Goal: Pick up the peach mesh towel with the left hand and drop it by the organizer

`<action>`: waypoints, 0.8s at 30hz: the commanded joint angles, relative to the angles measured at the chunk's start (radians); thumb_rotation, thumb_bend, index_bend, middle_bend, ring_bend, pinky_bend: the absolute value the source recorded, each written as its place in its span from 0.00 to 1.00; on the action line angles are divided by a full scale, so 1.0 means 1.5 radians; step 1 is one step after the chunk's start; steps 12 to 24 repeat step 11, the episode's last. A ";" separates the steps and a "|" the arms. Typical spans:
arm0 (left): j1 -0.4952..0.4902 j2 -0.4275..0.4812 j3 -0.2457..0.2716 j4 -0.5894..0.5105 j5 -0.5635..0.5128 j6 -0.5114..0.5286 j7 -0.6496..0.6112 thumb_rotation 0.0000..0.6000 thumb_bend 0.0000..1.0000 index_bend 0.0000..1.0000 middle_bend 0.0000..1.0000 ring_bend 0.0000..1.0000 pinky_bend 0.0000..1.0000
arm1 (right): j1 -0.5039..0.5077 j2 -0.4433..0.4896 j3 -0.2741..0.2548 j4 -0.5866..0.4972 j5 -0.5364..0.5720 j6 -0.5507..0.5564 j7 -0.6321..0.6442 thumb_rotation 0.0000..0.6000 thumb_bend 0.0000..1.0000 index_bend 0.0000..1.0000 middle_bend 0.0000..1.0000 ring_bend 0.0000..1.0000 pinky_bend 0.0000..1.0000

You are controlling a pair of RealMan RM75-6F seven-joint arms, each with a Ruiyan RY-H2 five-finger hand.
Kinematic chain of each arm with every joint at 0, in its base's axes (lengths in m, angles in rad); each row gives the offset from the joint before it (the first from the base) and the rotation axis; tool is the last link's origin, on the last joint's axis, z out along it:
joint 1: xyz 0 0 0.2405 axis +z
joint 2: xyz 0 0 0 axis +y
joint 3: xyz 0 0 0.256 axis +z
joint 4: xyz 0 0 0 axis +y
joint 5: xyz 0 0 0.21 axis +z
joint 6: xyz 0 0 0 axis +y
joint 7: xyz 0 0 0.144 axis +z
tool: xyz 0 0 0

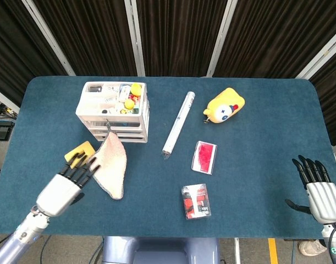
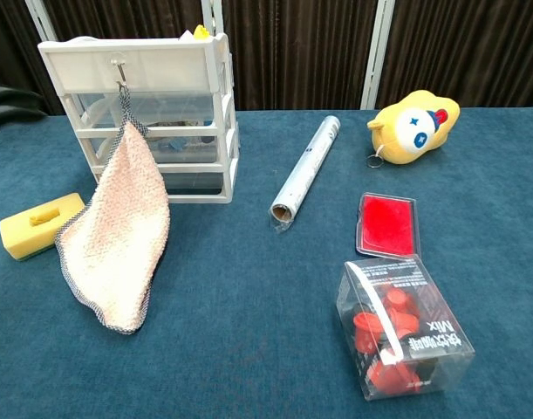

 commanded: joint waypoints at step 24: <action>0.118 0.037 -0.034 -0.051 -0.147 0.053 -0.077 0.97 0.00 0.00 0.00 0.00 0.00 | 0.002 -0.010 -0.005 0.016 -0.019 0.008 -0.027 1.00 0.01 0.00 0.00 0.00 0.00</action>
